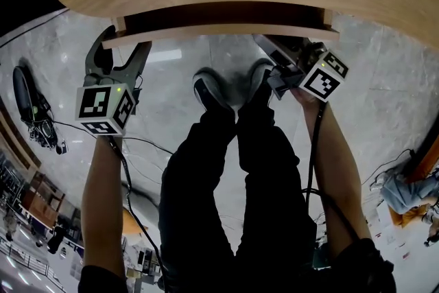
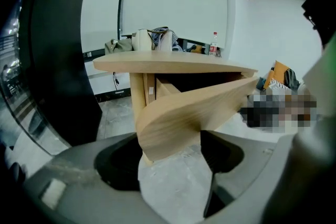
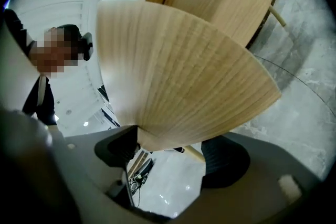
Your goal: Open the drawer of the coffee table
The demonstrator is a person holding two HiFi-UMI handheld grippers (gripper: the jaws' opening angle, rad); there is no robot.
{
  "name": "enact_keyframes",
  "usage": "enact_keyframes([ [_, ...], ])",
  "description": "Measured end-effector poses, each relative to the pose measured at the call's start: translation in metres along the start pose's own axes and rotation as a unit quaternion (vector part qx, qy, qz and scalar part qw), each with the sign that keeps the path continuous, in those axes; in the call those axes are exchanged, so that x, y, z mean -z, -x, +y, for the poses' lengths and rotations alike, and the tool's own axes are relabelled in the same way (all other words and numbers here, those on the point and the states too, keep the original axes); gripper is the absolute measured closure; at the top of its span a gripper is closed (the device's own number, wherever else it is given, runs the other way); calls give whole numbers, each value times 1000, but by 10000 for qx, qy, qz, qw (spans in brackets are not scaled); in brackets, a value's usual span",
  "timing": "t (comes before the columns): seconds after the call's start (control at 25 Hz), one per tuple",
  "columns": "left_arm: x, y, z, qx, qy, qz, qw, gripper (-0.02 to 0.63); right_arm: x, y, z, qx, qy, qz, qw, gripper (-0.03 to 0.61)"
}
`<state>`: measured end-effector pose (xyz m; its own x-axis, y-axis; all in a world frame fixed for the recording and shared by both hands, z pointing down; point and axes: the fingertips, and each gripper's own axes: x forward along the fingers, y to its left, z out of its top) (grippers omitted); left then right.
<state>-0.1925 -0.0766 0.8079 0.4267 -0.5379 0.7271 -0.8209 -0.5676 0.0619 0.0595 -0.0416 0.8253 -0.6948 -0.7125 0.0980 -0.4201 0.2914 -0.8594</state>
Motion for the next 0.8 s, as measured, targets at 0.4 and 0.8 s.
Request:
enact_keyframes([
  [0.4, 44, 39, -29, 105, 101, 364, 9992, 258, 51, 40, 23, 102, -253, 371, 9989, 193],
  [0.8, 80, 68, -54, 141, 182, 670, 9975, 258, 91, 73, 41, 102, -379, 586, 9975, 189],
])
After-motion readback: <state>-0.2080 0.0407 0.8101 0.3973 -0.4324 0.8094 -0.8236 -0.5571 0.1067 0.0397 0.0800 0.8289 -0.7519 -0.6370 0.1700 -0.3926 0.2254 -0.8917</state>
